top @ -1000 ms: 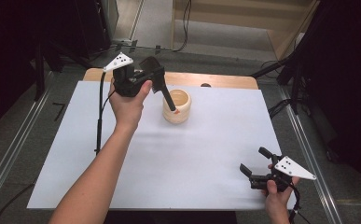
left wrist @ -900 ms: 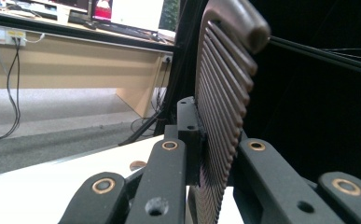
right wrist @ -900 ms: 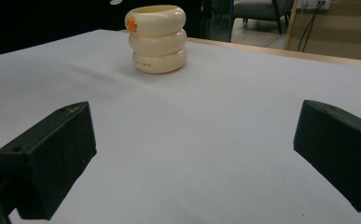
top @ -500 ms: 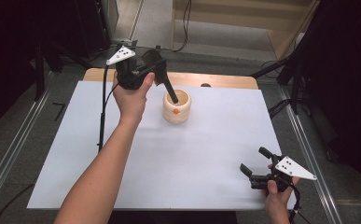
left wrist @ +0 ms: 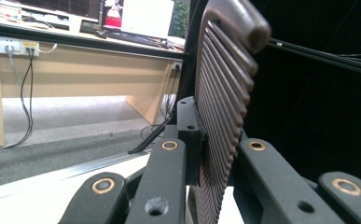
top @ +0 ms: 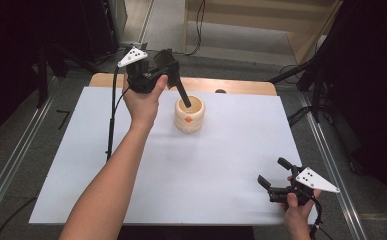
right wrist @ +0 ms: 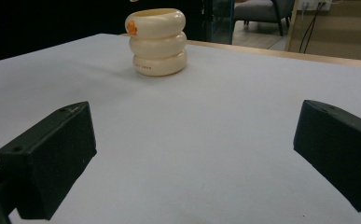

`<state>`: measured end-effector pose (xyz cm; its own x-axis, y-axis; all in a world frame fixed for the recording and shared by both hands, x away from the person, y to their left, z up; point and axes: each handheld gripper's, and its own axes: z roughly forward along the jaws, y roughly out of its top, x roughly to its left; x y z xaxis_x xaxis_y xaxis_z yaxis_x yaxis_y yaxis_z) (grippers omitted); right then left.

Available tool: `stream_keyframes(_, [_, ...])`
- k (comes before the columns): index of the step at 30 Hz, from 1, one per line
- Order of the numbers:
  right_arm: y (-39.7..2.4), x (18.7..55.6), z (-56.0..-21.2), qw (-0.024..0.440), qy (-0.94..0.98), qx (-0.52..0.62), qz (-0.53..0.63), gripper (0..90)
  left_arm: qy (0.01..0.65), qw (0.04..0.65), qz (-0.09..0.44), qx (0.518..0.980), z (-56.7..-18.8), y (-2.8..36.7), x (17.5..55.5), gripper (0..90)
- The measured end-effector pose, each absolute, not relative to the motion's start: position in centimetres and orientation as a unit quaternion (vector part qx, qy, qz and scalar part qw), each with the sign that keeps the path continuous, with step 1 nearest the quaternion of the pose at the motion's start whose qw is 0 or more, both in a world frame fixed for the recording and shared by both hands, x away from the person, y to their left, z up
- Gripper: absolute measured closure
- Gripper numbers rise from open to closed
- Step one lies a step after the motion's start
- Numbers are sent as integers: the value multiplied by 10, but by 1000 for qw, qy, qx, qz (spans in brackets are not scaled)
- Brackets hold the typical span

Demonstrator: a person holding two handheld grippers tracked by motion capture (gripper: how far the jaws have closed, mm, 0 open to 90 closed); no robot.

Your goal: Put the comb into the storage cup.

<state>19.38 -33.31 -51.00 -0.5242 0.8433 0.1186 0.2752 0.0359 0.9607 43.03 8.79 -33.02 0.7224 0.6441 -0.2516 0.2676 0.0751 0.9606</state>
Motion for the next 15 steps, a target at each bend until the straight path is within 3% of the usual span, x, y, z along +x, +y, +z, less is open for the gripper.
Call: stream_keyframes(15, [-333,194,-510,256,671,417,558,0,363,642,145,660,-357,79,441,845])
